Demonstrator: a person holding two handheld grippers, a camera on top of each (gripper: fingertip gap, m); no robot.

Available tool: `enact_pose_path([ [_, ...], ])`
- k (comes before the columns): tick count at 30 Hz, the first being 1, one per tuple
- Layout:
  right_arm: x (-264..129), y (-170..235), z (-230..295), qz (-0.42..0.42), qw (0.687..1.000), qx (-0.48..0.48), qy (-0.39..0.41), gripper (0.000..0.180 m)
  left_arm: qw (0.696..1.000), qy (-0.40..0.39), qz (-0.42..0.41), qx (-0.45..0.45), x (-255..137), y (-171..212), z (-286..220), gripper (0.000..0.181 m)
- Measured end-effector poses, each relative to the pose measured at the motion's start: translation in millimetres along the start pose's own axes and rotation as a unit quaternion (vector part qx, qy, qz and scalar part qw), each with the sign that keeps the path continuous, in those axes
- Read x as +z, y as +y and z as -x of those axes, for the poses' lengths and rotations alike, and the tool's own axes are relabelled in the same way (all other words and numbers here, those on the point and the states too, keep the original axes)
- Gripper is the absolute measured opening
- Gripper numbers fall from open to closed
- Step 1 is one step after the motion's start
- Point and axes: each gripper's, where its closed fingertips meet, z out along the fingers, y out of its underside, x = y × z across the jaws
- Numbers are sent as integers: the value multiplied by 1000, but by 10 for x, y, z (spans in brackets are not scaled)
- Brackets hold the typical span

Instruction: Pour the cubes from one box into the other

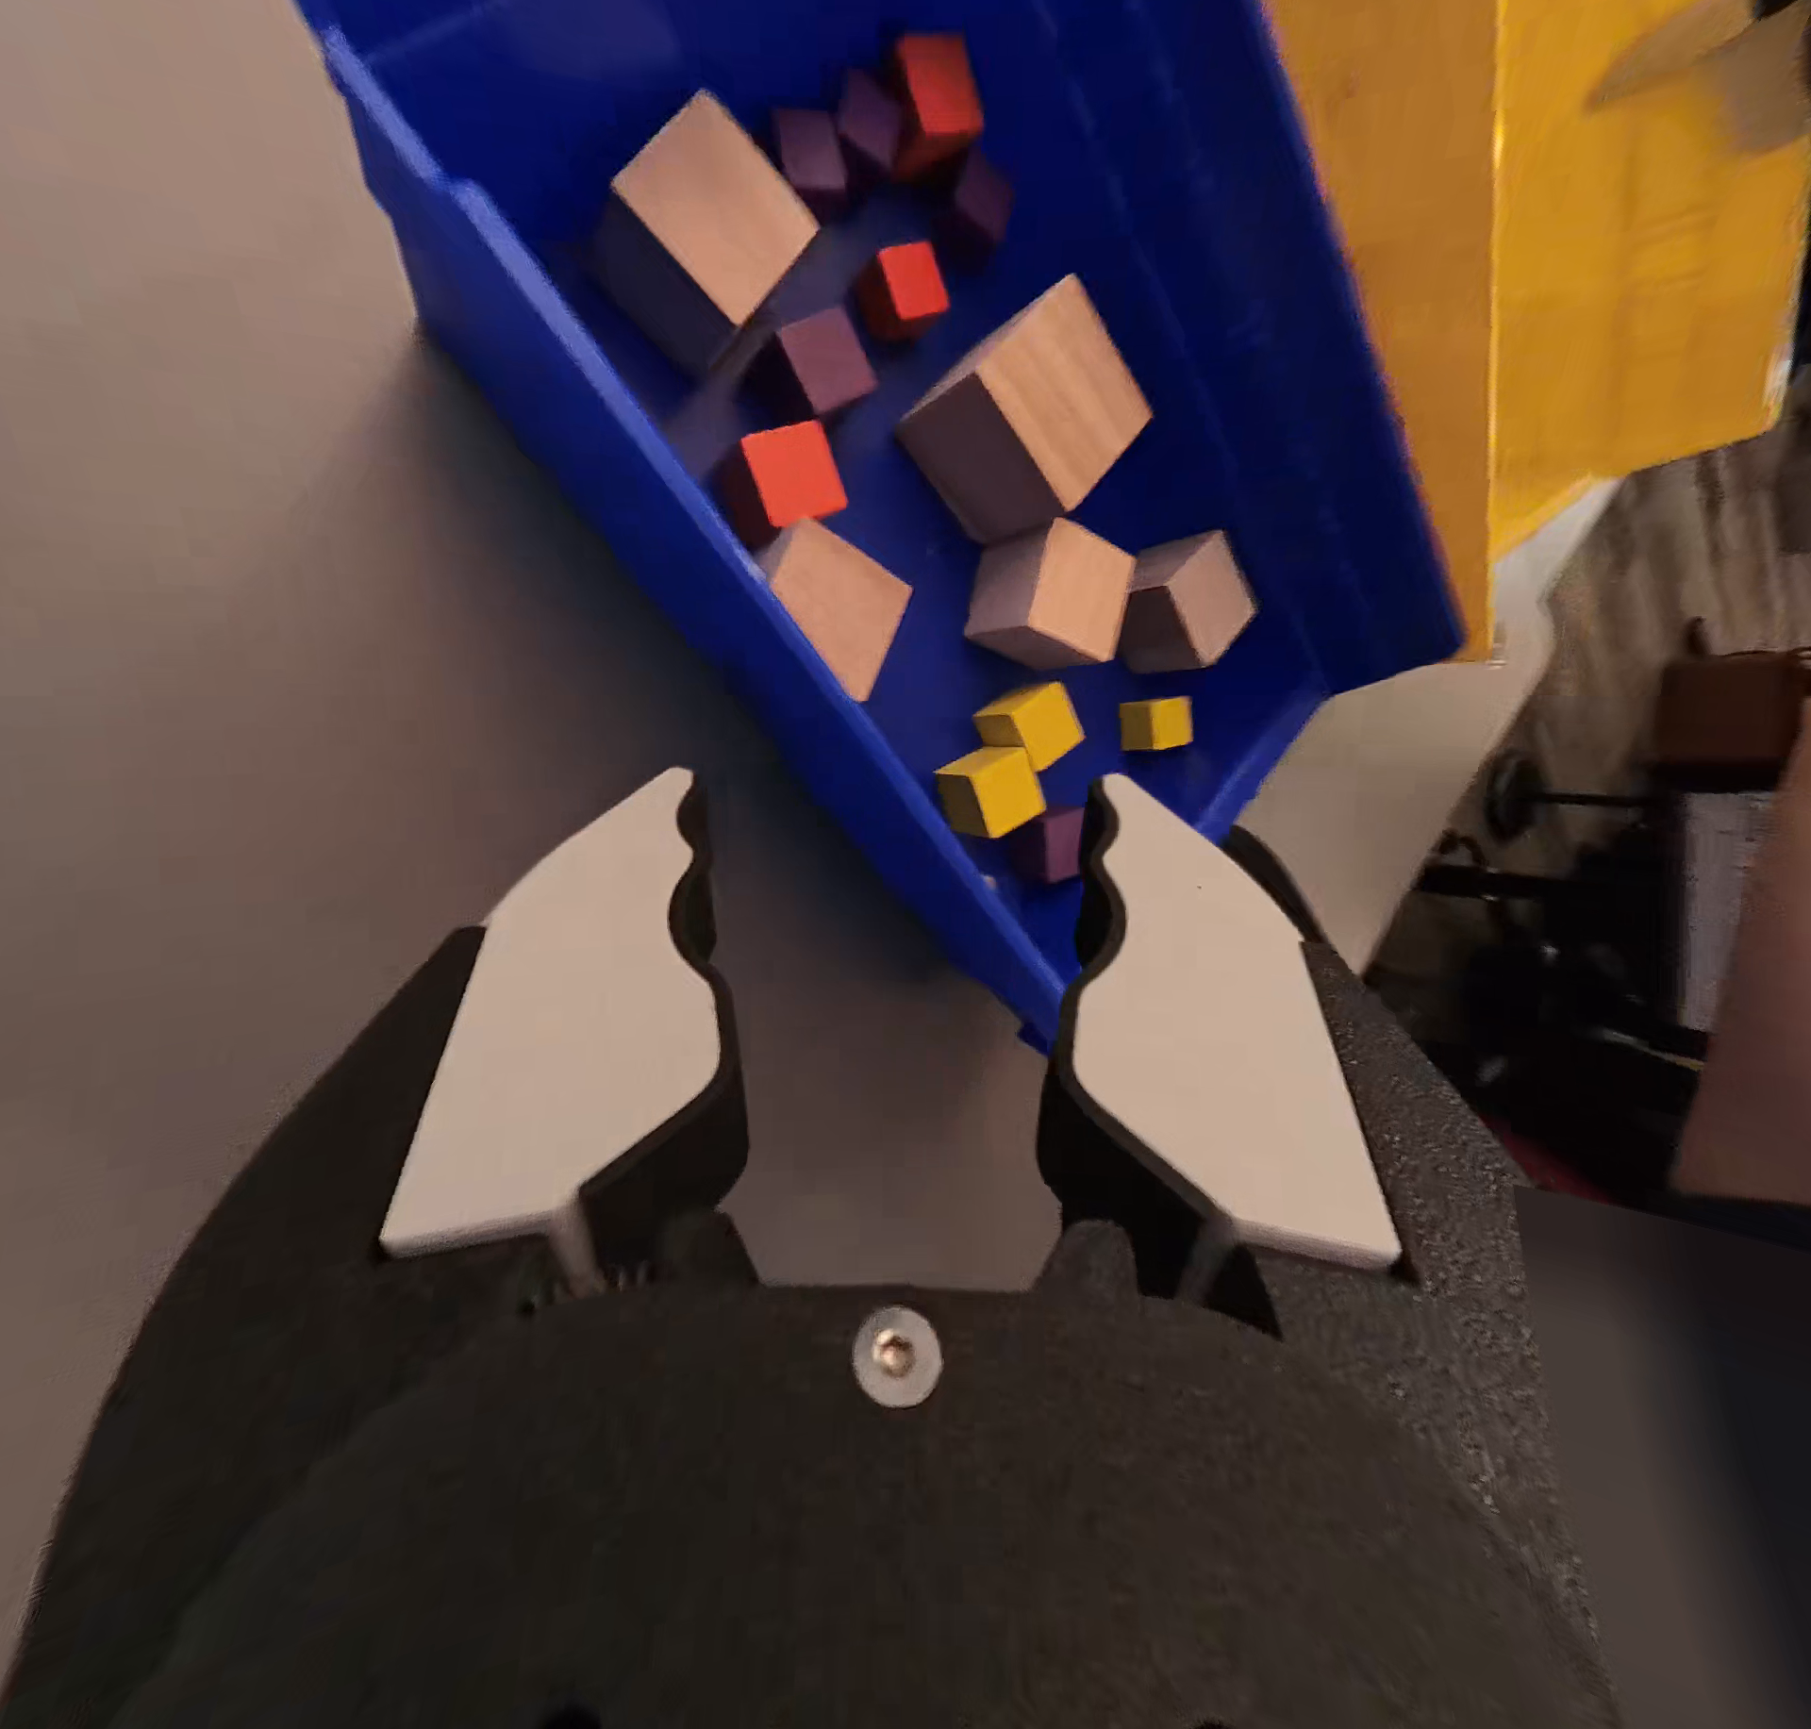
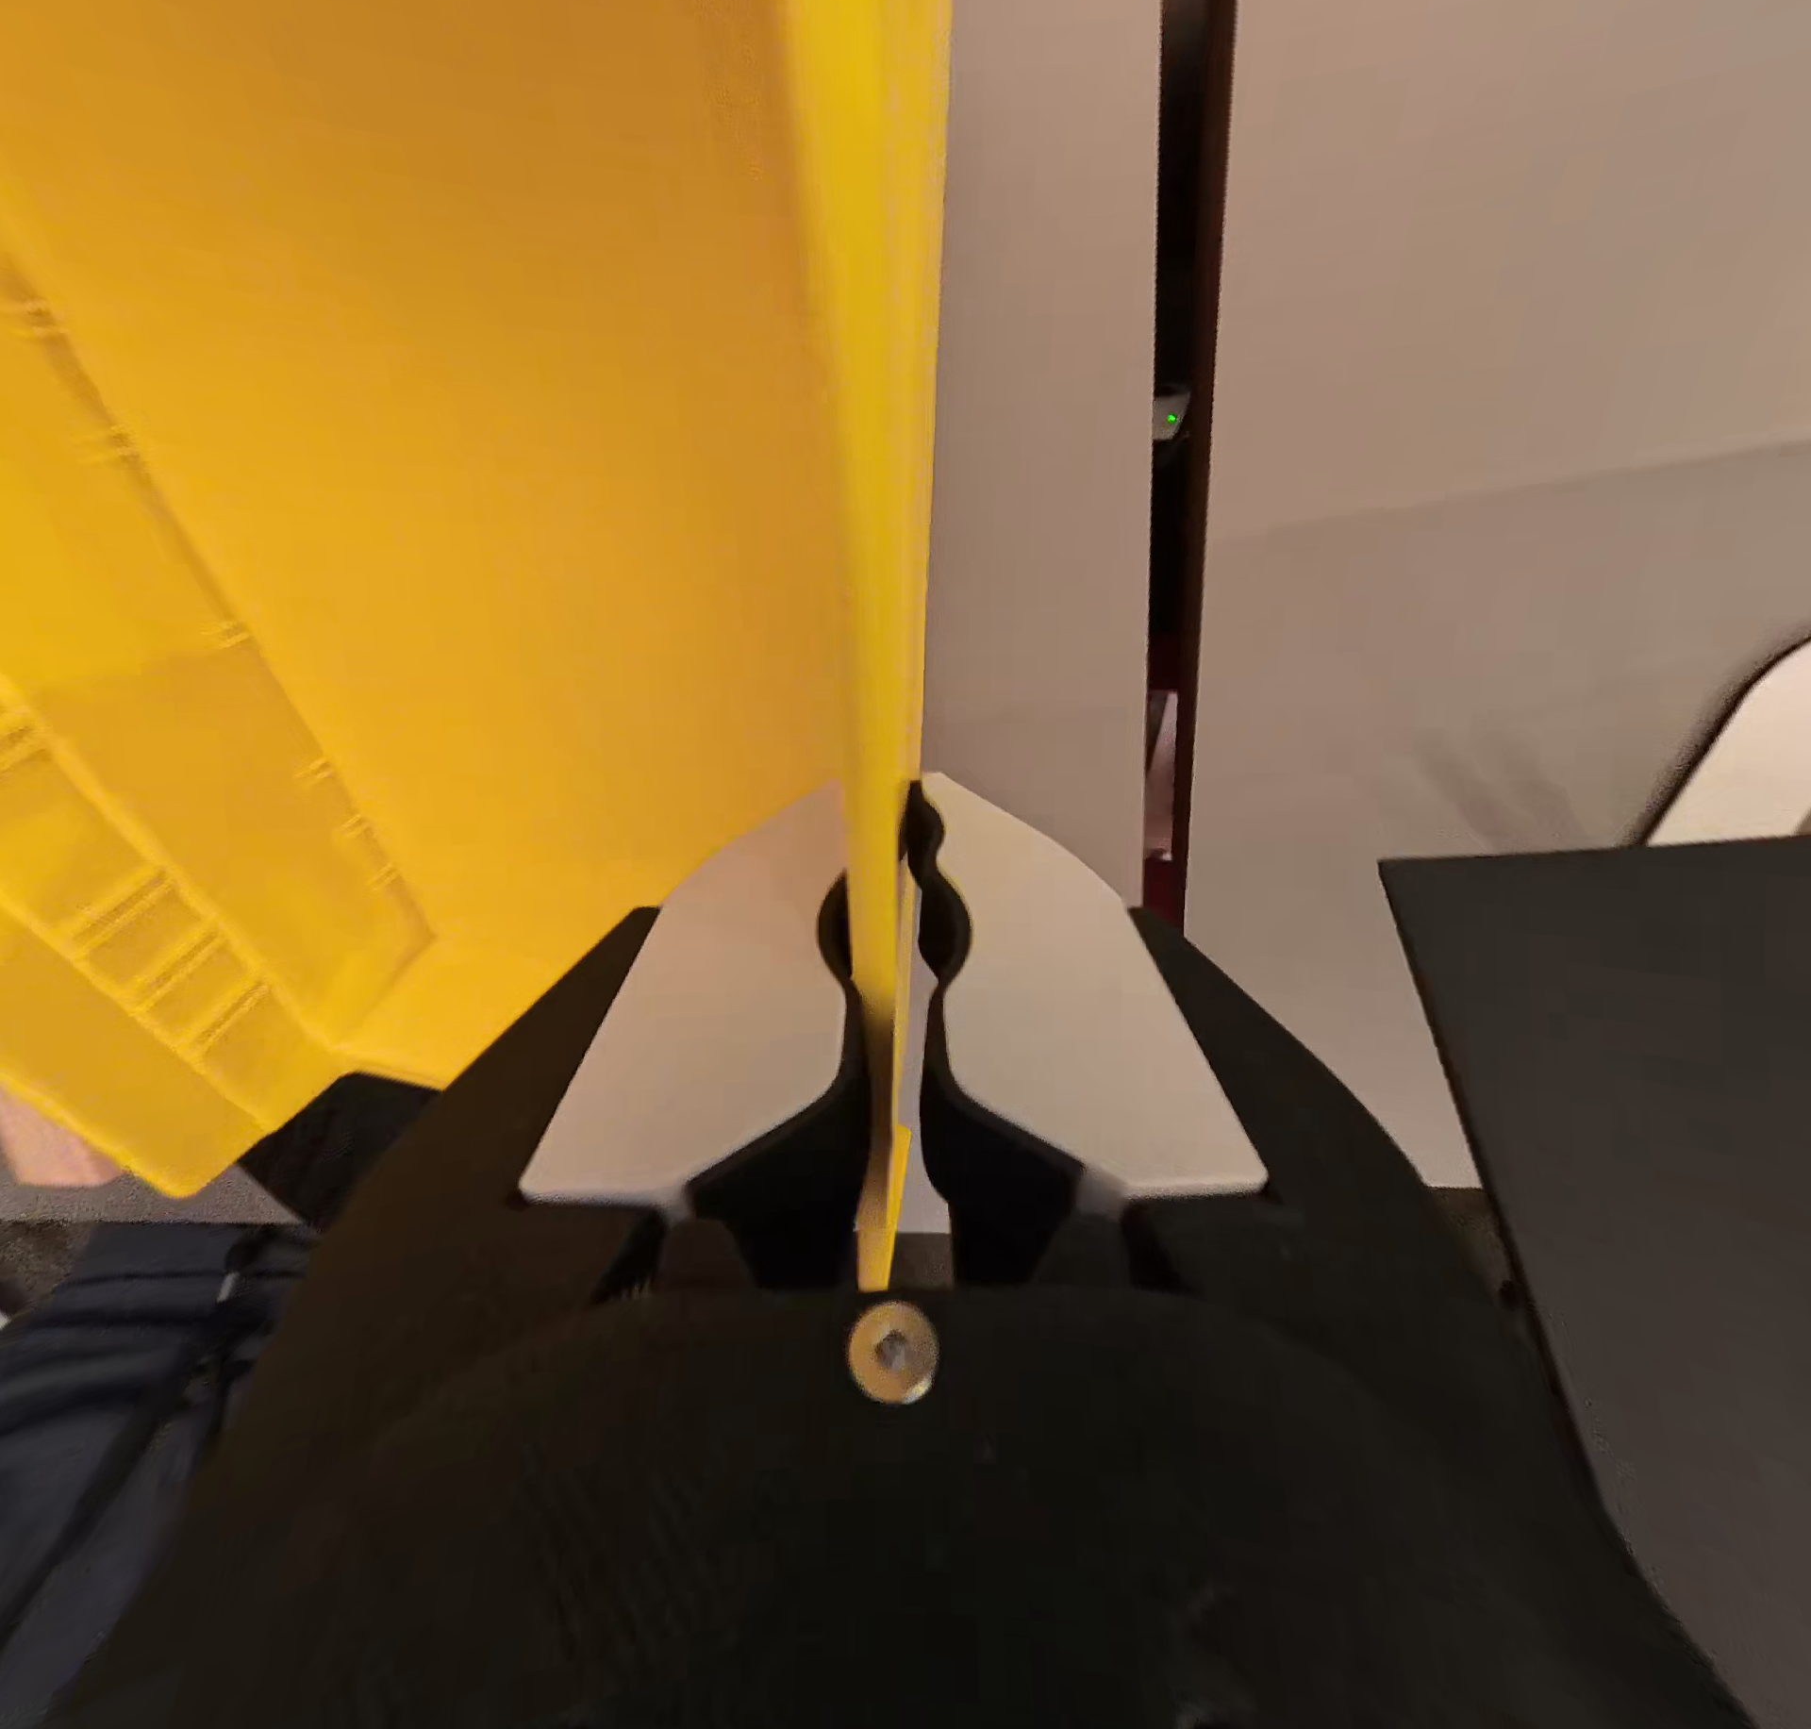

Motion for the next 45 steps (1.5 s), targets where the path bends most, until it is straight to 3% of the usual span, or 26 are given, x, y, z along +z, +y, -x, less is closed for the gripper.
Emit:
enact_pose_path([
  [4,313,20,-59,24,1000,1,-18,4,998,-21,50,-27,207,129,154,75],
  [8,470,-67,-56,-9,999,-18,-36,5,995,-23,93,-40,365,206,189,68],
  [10,480,-142,-47,-45,998,-36,-38,5,993,-27,112,-40,429,243,200,66],
  [12,404,-252,-61,-101,993,-52,-18,6,991,-12,125,-52,454,256,131,51],
  [14,189,-364,-154,-170,983,-51,56,8,991,-12,129,-41,480,245,98,40],
  [16,-170,-395,-196,-247,949,-83,176,9,991,1,131,-41,519,233,40,29],
  [18,-711,-266,0,-363,882,-106,282,8,989,0,137,-53,540,236,36,31],
  [20,-1105,81,513,-478,815,-142,296,13,989,3,142,-51,538,236,39,31],
  [21,-1164,323,850,-526,797,-152,254,20,988,7,142,-56,537,235,39,30],
  [23,-1051,887,1684,-600,774,-190,75,42,988,17,141,-69,540,232,41,30],
  [25,-909,1434,2341,-657,721,-212,-59,58,987,22,140,-72,544,233,39,31],
  [26,-768,1626,2535,-662,717,-206,-70,65,987,21,140,-72,544,231,38,31],
  [29,-200,1941,2981,-626,749,-215,-19,88,987,21,145,-68,547,237,36,31],
  [34,633,1997,3396,-509,822,-256,29,88,987,23,139,-72,547,235,34,32],
  [36,802,1955,3353,-465,846,-254,58,69,988,24,135,-71,546,236,32,32],
  [41,707,1999,3442,-461,852,-246,-26,61,988,34,132,-69,545,239,30,33],
  [45,212,1950,3464,-496,822,-269,-75,60,987,49,138,-69,556,245,23,35],
])
